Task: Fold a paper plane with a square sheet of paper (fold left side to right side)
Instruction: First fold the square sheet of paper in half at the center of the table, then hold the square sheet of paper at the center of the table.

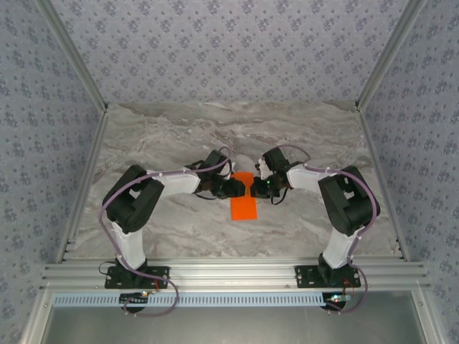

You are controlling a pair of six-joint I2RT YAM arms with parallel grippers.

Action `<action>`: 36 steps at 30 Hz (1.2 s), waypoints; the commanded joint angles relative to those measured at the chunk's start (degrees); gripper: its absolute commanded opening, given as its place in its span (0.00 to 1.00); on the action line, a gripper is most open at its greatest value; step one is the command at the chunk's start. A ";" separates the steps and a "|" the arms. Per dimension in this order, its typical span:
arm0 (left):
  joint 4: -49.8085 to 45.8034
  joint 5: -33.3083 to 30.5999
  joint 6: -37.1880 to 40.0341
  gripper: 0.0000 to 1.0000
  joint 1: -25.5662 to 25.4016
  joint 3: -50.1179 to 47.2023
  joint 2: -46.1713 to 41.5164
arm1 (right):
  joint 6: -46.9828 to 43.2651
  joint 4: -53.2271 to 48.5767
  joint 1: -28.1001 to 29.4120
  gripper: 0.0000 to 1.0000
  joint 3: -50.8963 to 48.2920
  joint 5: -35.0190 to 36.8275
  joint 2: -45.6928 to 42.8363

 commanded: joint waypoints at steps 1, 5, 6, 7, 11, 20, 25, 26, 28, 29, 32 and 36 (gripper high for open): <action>-1.34 -1.16 1.34 0.36 0.07 -0.90 1.11 | -1.51 -5.81 0.33 0.01 -1.14 5.56 3.45; -2.07 -1.58 1.80 0.36 0.79 -1.44 0.99 | -2.18 -6.60 0.33 0.01 -0.82 5.47 4.11; -1.98 -1.58 1.92 0.36 1.06 -1.89 0.73 | -2.22 -6.72 0.29 0.01 -0.80 5.49 4.30; -2.05 -1.58 1.96 0.36 1.34 -2.40 0.44 | -2.32 -6.91 0.29 0.00 -0.80 5.50 4.27; -1.54 -1.50 2.05 0.36 3.26 -5.35 -1.80 | -2.76 -7.43 0.26 0.00 -0.81 5.70 4.43; 1.88 0.79 2.44 0.33 4.93 -7.08 -8.81 | -2.58 -7.06 0.38 0.00 -0.49 4.89 4.07; 5.68 3.40 1.11 0.33 3.24 -3.99 -6.96 | -2.48 -7.17 0.56 0.00 -0.08 4.71 4.21; 5.99 3.43 0.80 0.33 2.95 -3.07 -5.79 | -2.48 -7.16 0.58 0.00 -0.03 4.71 4.16; 5.67 3.15 0.62 0.33 2.54 -1.29 -3.45 | -2.48 -7.27 0.64 0.00 -0.08 4.71 4.18; 5.76 2.86 0.53 0.33 2.28 -0.70 -2.38 | -2.51 -7.24 0.64 0.00 -0.08 4.71 4.12; 6.62 2.22 -0.15 0.32 2.06 0.40 0.14 | -2.41 -7.19 0.72 0.00 -0.08 4.53 4.07; 5.34 0.30 0.51 0.32 1.67 1.05 2.02 | -2.48 -7.16 0.90 0.00 0.17 4.28 3.95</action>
